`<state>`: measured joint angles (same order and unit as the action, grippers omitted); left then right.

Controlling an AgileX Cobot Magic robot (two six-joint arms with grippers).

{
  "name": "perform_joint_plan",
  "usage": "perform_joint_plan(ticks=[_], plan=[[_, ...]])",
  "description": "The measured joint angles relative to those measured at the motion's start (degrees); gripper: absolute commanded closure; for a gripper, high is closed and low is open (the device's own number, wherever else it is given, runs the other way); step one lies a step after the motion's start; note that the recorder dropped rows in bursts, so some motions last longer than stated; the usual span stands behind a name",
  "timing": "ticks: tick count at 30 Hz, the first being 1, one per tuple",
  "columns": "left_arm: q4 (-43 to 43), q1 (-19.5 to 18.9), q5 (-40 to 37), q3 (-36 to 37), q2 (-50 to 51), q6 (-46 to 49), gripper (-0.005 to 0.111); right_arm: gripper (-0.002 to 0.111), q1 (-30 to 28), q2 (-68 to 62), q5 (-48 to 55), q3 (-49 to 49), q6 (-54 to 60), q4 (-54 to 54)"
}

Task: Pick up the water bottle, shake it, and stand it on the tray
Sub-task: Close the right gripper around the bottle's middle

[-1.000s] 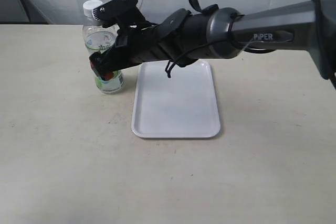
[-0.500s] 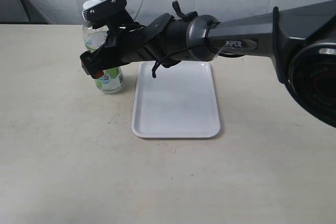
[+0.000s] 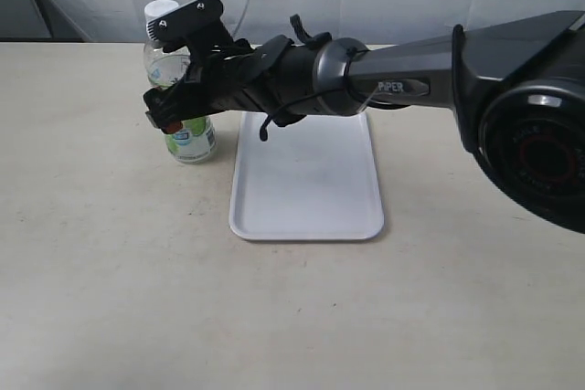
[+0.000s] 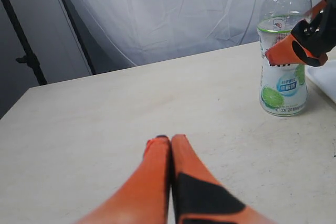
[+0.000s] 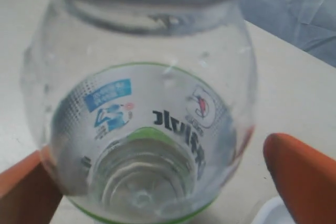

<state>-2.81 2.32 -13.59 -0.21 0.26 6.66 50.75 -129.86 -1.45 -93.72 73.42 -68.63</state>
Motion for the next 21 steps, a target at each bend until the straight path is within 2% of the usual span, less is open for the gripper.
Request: perform_joint_plan(ticks=[1,4,5,7,11,21], plan=[[0.0,0.0,0.0,0.0,0.0,0.0,0.106,0.01,0.0,0.0,0.0,0.0,0.0,0.0],[0.0,0.0,0.0,0.0,0.0,0.0,0.106,0.037,0.0,0.0,0.0,0.0,0.0,-0.1],[0.0,0.0,0.0,0.0,0.0,0.0,0.106,0.051,0.0,0.0,0.0,0.0,0.0,-0.1],[0.0,0.0,0.0,0.0,0.0,0.0,0.106,0.072,0.07,0.0,0.71,0.0,0.0,-0.23],[0.0,0.0,0.0,0.0,0.0,0.0,0.106,0.109,0.13,0.0,1.96,0.0,0.0,-0.23],[0.0,0.0,0.0,0.0,0.0,0.0,0.106,0.109,0.13,0.21,4.12,-0.08,0.11,-0.92]])
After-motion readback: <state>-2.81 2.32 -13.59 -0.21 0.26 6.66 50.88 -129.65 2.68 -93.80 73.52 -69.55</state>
